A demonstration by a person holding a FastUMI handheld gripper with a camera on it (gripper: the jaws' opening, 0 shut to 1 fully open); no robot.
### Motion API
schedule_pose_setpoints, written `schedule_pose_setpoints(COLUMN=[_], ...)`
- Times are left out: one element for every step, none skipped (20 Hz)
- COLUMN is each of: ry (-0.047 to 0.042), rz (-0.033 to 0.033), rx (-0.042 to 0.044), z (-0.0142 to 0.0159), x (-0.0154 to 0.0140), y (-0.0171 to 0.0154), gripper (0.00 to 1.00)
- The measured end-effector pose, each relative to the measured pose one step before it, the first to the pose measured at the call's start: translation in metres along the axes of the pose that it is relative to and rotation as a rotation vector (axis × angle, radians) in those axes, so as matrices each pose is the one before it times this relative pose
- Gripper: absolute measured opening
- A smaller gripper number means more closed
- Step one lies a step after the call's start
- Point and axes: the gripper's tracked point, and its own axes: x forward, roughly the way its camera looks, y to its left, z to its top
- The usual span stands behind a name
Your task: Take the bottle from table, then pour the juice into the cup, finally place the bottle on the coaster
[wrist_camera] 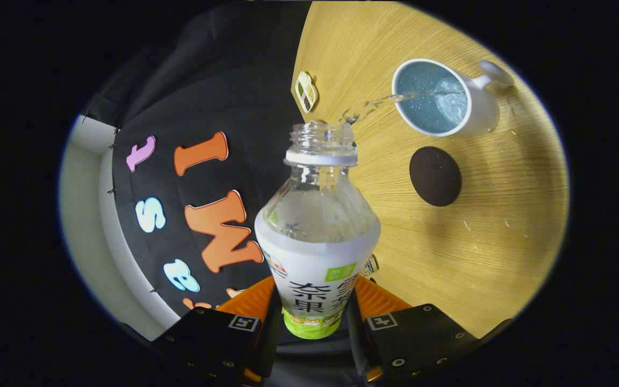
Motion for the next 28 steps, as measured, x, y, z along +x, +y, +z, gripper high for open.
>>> schedule_pose_setpoints(ry=[-0.00173, 0.00047, -0.00177, 0.00107, 0.00324, 0.00443, -0.00196, -0.00321, -0.00396, -0.00220, -0.00183, 0.00277, -0.00052, -0.00153, -0.00024, -0.00024, 0.00090, 0.00108, 0.00317, 0.00356, 0.00292, 0.00179, -0.00228, -0.00180, -0.00182, 0.00034, 0.00016, -0.00197], rz=[0.00034, 0.00110, 0.00223, -0.00045, -0.00313, -0.00269, -0.00264, -0.00504, -0.00255, -0.00209, -0.00212, 0.00314, 0.00213, 0.00120, -0.00199, 0.00071, 0.00251, 0.00295, 0.00227, 0.00434, 0.00188, -0.00095, -0.00117, -0.00087, -0.00119, -0.00147, -0.00084, -0.00062], rx=[0.00828, 0.00666, 0.00683, 0.00399, 0.00296, 0.00570, 0.00802, 0.00772, 0.00625, 0.00615, 0.00517, 0.00269, 0.00159, 0.00062, 0.00227, 0.00568, 0.00832, 0.00903, 0.00707, 0.00706, 0.00885, 0.00847, 0.00924, 0.00908, 0.00777, 0.00601, 0.00311, 0.00207], z=[0.00153, 0.00020, 0.00050, 0.00055, -0.00033, 0.00005, 0.00112, 0.00170, 0.00094, 0.00124, 0.00032, 0.00046, 0.00102, 0.00101, 0.00037, 0.00078, 0.00008, 0.00042, -0.00052, -0.00030, 0.00009, 0.00094, 0.00107, 0.00203, 0.00097, 0.00184, 0.00058, 0.00125], x=[-0.00182, 0.00024, -0.00065, 0.00075, -0.00145, 0.00064, -0.00158, 0.00057, -0.00144, 0.00106, -0.00104, -0.00042, -0.00223, 0.00019, -0.00103, 0.00095, -0.00063, 0.00033, 0.00063, 0.00024, -0.00093, 0.00120, -0.00152, -0.00059, -0.00140, -0.00040, -0.00102, 0.00025], y=[0.00075, 0.00071, 0.00106, 0.00040, -0.00006, 0.00025, 0.00022, 0.00032, -0.00007, -0.00020, 0.00057, 0.00146, 0.00075, 0.00047, 0.00042, 0.00073, 0.00275, 0.00113, 0.00061, 0.00174, 0.00111, -0.00012, -0.00101, -0.00018, 0.00049, 0.00009, 0.00040, 0.00039], gripper=[0.58, 0.58, 0.58, 0.58, 0.58, 0.58, 0.58, 0.58, 0.58, 0.58, 0.58, 0.58, 0.58, 0.58, 0.58, 0.58, 0.58, 0.58, 0.58, 0.58, 0.58, 0.58, 0.58, 0.58, 0.58, 0.58, 0.58, 0.58])
